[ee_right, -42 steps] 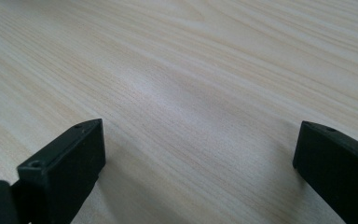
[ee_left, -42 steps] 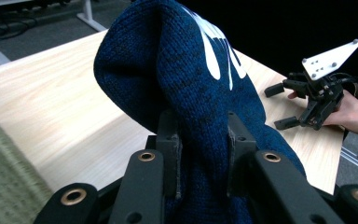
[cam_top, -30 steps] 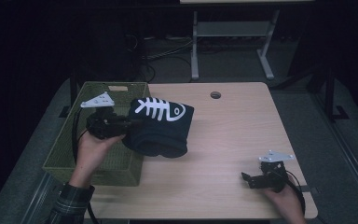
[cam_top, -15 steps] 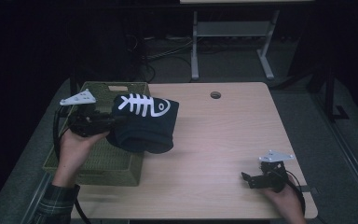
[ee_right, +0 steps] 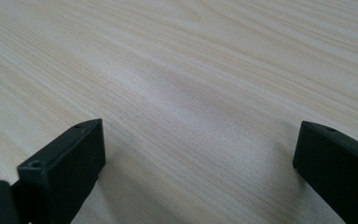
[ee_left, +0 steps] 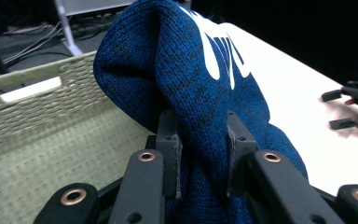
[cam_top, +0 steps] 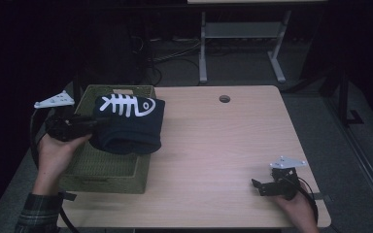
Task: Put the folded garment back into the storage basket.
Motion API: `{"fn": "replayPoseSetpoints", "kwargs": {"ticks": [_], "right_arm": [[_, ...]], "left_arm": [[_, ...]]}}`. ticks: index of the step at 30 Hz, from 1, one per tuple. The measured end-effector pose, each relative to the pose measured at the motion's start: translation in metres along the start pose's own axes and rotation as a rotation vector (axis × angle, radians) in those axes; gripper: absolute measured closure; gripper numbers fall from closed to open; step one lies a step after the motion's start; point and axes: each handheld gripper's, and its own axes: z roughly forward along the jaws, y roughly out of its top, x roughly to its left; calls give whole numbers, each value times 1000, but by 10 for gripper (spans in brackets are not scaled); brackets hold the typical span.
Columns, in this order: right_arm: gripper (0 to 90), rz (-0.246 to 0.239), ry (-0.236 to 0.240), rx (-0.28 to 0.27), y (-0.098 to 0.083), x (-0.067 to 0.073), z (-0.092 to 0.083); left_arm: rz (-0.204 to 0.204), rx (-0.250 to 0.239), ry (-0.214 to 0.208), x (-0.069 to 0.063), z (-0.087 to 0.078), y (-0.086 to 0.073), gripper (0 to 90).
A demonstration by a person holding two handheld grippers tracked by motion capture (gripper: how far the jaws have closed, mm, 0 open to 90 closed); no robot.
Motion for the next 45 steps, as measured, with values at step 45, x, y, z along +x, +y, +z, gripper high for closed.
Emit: {"fn": "replayPoseSetpoints", "kwargs": {"ticks": [45], "right_arm": [[19, 7, -6, 0, 0, 0, 0]], "left_arm": [[2, 264, 136, 72, 26, -45, 734]]}}
